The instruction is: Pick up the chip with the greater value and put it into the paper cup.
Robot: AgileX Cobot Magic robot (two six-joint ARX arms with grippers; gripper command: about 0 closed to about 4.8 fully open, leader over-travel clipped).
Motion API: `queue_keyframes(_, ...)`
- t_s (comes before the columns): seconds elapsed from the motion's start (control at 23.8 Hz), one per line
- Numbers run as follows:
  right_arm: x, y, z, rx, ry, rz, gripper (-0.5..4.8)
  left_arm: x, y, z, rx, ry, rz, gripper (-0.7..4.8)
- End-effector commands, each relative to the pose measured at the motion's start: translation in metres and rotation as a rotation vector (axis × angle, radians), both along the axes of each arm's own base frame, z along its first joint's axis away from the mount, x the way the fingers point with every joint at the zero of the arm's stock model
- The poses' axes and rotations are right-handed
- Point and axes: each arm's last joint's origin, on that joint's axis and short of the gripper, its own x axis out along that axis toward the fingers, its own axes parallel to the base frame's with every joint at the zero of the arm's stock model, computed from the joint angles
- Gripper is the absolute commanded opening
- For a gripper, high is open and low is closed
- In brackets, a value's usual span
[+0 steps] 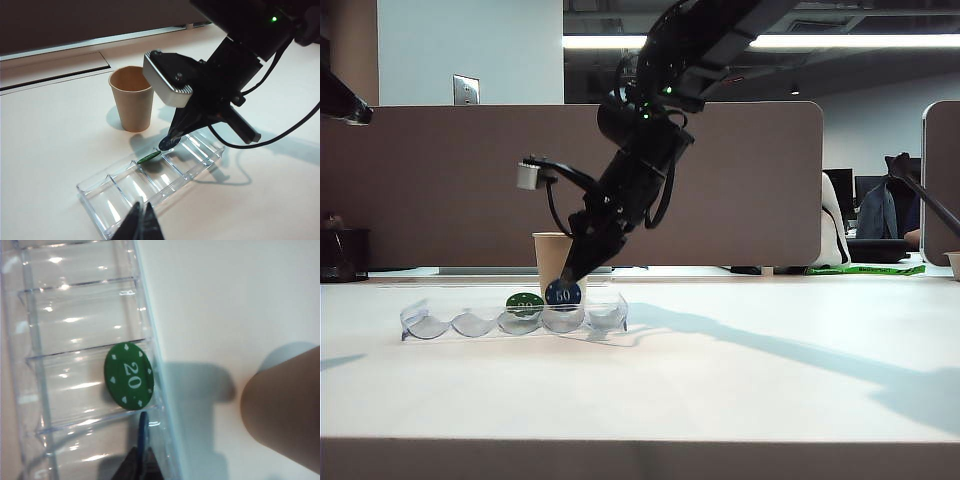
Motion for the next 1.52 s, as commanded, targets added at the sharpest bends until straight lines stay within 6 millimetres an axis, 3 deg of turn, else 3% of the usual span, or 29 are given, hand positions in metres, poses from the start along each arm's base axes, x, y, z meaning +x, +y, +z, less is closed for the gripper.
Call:
queue_keyframes(0.04,-0.004,0.0,0.018,0.025,-0.032,0.004,-0.01,0.0,0.0,0.003,-0.002,-0.019,-0.007,-0.05)
queue_keyframes(0.46,-0.015,-0.008,0.064,0.08,-0.113,0.005,-0.01,0.0,0.0,0.003,-0.003,-0.019,-0.006,-0.05)
queue_keyframes(0.59,-0.019,-0.01,0.09,0.138,-0.198,0.005,-0.01,0.0,0.0,0.003,-0.003,-0.019,-0.006,-0.05)
queue_keyframes(0.76,-0.013,-0.007,0.1,0.208,-0.303,0.003,-0.01,0.0,0.0,0.003,-0.003,-0.019,-0.006,-0.05)
queue_keyframes(1.05,0.007,0.003,0.091,0.336,-0.351,-0.102,-0.01,0.0,0.0,0.003,-0.003,-0.02,-0.006,-0.05)
queue_keyframes(1.52,0.029,0.003,0.056,0.311,-0.341,-0.195,-0.01,0.0,0.0,0.003,-0.003,-0.019,-0.006,-0.05)
